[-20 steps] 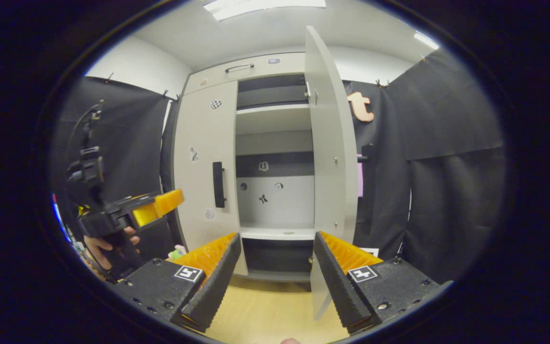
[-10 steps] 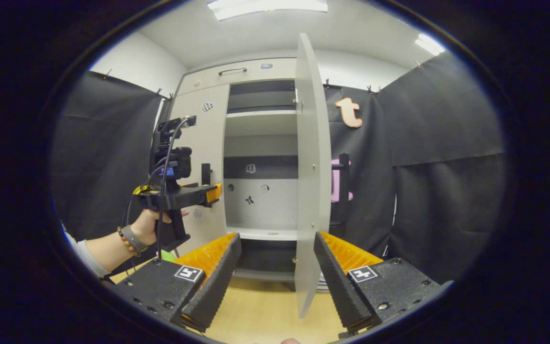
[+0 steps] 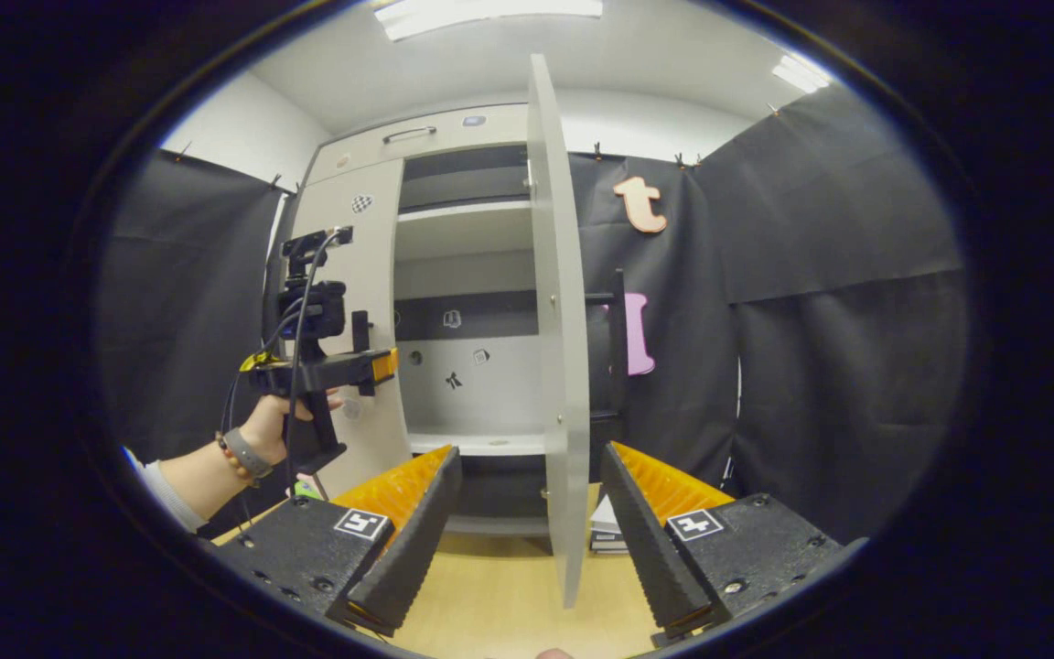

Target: Open the right door of the double-door shoe cabinet with the right hand, and open the left door with the left hand.

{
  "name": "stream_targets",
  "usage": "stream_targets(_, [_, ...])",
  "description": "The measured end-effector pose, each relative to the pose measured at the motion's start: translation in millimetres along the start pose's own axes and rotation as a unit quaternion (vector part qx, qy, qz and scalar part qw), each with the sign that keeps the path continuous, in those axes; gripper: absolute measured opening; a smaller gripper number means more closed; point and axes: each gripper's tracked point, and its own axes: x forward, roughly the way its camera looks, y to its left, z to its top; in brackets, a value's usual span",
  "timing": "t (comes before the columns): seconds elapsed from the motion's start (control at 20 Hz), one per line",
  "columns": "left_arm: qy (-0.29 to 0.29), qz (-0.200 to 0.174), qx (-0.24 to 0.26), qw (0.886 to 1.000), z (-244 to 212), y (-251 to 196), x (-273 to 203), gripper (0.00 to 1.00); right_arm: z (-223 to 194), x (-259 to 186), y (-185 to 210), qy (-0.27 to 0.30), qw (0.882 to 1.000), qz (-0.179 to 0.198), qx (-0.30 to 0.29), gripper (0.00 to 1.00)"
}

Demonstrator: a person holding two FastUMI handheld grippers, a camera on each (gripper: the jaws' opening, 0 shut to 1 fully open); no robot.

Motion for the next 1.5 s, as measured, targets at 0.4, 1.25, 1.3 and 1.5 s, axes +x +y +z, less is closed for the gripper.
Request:
stream_targets(0.4, [-0.003, -0.022, -0.018, 1.000, 3.0, 3.3, -3.5, 0.12, -9.8, 9.8, 2.8, 0.007, 1.000, 0.015, -0.002, 0.96])
stream_targets(1.25, [0.025, -0.044, 0.008, 0.999, 13.4, 57.8, -139.3, 0.02, -15.2, 12.1, 30.1, 0.015, 0.999, 0.042, -0.022, 0.96])
stream_targets(1.3, [0.021, -0.039, 0.008, 0.999, 15.0, 65.8, -146.3, 0.02, -15.1, 13.7, 33.3, 0.016, 0.999, 0.044, -0.022, 0.96])
stream_targets(1.5, [0.017, -0.017, 0.016, 1.000, 16.9, 102.5, -172.7, 0.01, -12.0, 25.5, 47.6, 0.012, 0.998, 0.056, -0.026, 0.96])
